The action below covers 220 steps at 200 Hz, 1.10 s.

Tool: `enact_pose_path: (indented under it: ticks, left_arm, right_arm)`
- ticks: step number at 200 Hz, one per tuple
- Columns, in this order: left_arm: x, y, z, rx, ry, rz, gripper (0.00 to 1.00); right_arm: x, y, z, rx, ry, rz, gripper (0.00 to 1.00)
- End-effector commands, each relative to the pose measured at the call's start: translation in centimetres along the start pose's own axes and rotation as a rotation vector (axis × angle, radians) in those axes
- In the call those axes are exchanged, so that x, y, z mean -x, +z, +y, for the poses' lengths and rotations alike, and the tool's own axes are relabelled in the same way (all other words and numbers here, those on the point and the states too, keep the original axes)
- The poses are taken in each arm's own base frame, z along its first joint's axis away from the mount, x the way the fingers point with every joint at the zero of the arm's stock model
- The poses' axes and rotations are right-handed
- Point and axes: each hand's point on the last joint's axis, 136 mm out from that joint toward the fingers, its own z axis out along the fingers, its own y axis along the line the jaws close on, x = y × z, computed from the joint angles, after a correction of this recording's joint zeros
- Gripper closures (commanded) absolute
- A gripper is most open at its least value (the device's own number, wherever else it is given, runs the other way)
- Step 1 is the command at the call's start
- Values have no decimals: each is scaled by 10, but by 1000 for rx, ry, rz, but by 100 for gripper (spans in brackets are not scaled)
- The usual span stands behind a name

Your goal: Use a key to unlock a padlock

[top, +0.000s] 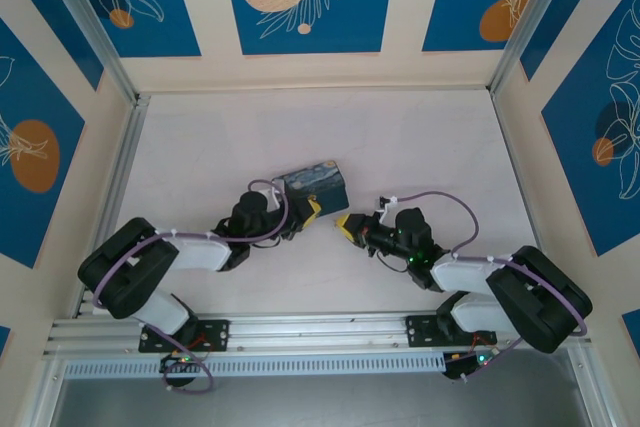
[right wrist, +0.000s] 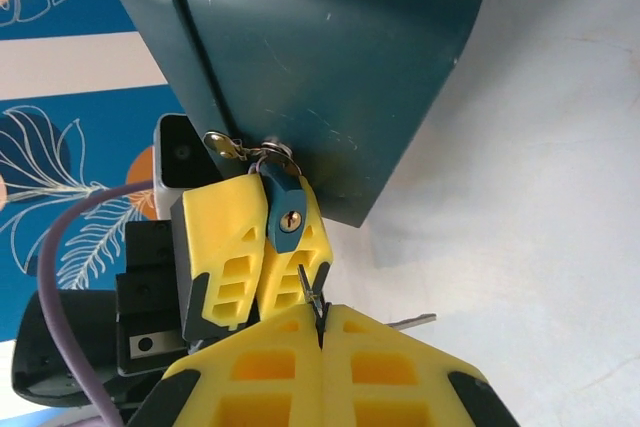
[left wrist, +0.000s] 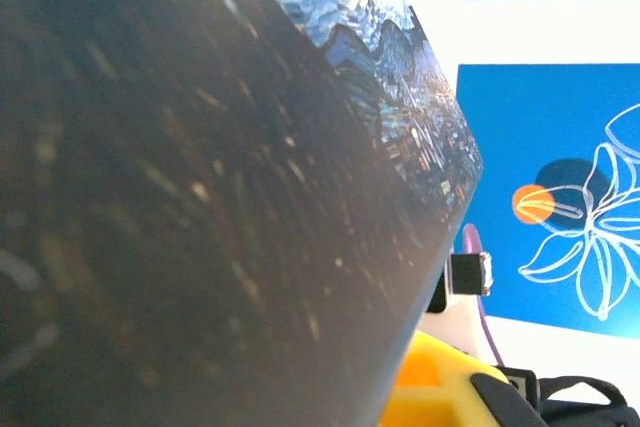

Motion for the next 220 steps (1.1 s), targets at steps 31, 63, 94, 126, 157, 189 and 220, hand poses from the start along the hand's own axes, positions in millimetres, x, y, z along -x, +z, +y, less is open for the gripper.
enact_pose_path:
  ticks: [31, 63, 94, 126, 157, 189, 220]
  left_arm:
    - [12, -4, -17, -89, -57, -59, 100]
    - [13, -5, -20, -98, -62, -61, 100]
    - [13, -6, -20, -100, -68, -63, 100]
    - [13, -6, -22, -104, -68, -65, 100]
    - [13, -7, -22, -102, -67, -66, 100]
    - [13, -7, -21, -100, -67, -65, 100]
    - [13, -7, -20, -95, -64, -64, 100]
  right_arm:
    - [8, -1, 15, 42, 10, -67, 100]
    - [8, 3, 18, 40, 10, -75, 100]
    - [8, 7, 21, 42, 10, -76, 100]
    - [7, 14, 23, 43, 12, -68, 100]
    - [6, 21, 22, 43, 17, -60, 100]
    - [5, 26, 20, 46, 25, -57, 100]
    - [5, 30, 20, 46, 27, -56, 100]
